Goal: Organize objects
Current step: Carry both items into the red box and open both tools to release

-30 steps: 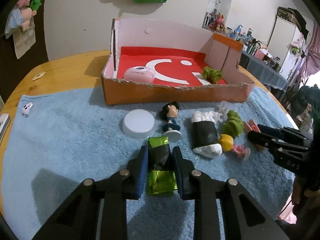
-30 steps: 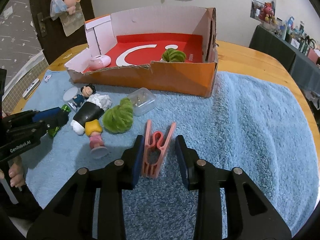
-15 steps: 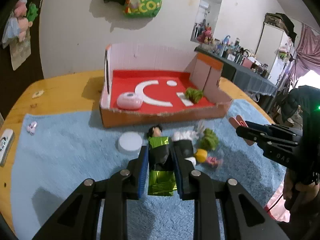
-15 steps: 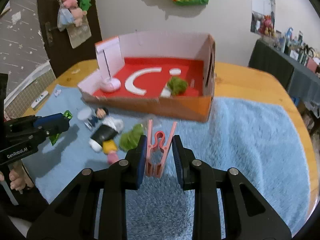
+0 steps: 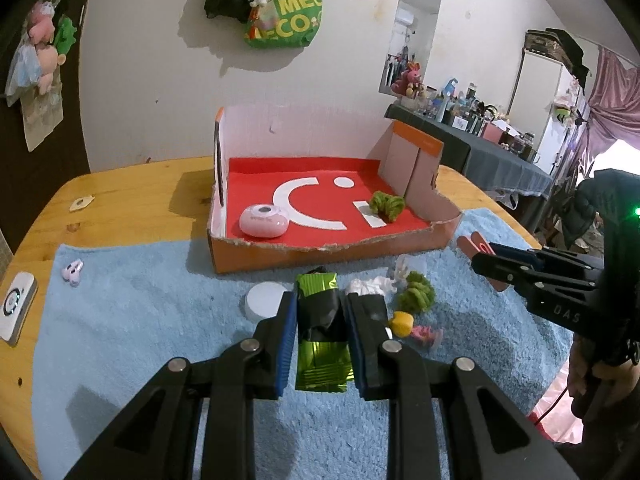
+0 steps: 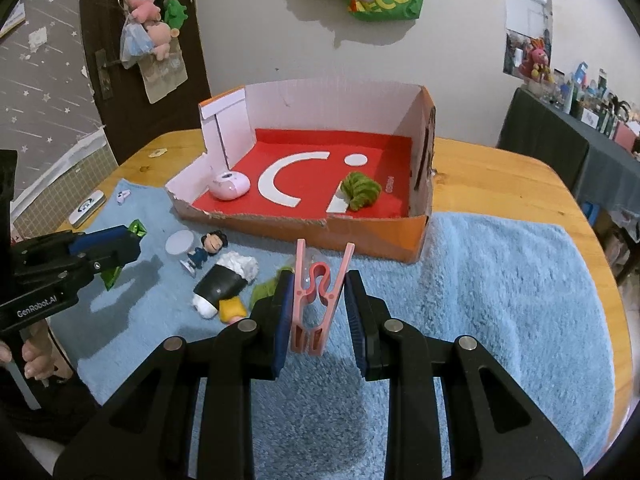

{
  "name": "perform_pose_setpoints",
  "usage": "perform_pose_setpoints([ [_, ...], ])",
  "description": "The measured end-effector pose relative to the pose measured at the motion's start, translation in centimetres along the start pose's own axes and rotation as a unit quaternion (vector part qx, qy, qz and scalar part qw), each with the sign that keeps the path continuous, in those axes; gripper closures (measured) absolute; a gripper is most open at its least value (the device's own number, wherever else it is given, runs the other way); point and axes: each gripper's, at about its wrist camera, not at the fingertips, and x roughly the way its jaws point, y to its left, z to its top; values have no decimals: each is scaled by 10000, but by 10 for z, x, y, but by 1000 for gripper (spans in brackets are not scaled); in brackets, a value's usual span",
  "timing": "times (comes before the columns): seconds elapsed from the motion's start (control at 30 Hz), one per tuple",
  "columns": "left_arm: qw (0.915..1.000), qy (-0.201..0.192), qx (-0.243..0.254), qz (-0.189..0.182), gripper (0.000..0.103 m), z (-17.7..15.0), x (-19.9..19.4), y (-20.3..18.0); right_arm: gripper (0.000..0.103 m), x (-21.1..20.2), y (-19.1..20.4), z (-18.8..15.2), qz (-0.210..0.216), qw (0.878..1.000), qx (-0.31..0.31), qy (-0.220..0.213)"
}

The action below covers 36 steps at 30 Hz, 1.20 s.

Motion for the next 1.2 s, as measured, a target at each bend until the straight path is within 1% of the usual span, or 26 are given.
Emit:
perform_pose_setpoints([
  [0.17, 9995, -176, 270, 0, 78, 19, -2, -4, 79, -4, 2, 18, 76, 9999, -111, -106],
  [0.23, 9990, -196, 407, -23, 78, 30, 0, -6, 79, -2, 1, 31, 143, 9997, -177, -132],
  [0.33, 9982, -131, 576, -136, 78, 47, 11, -8, 79, 7, 1, 50, 227, 9993, -285, -126],
  [0.4, 9976, -14, 658, -226, 78, 58, 22, -9, 79, 18, 1, 64, 325, 9988, -362, -29],
  [0.47, 9965, 134, 742, -368, 78, 70, 35, -9, 79, 32, 1, 74, 411, 9982, -414, 112],
  [0.57, 9950, 403, 827, -393, 78, 83, 56, -6, 79, 54, 1, 86, 585, 9961, -508, 414],
  [0.6, 9940, 534, 828, -482, 78, 86, 65, -4, 79, 62, 1, 88, 644, 9950, -545, 529],
  [0.7, 9910, 821, 876, -586, 78, 92, 84, -1, 79, 87, -2, 92, 825, 9902, -620, 943],
  [0.73, 9889, 959, 949, -629, 78, 93, 94, -2, 79, 96, -2, 92, 869, 9879, -640, 1111],
  [0.8, 9870, 1101, 1017, -588, 78, 91, 106, -1, 79, 109, -2, 91, 921, 9840, -710, 1353],
  [0.9, 9826, 1367, 1101, -604, 78, 87, 124, 1, 79, 122, -3, 89, 899, 9802, -789, 1578],
  [0.97, 9799, 1513, 1141, -616, 78, 83, 134, 2, 79, 127, -4, 87, 964, 9771, -809, 1713],
  [1.2, 9755, 1699, 1240, -643, 78, 79, 150, 3, 79, 139, -1, 80, 986, 9709, -951, 1966],
])
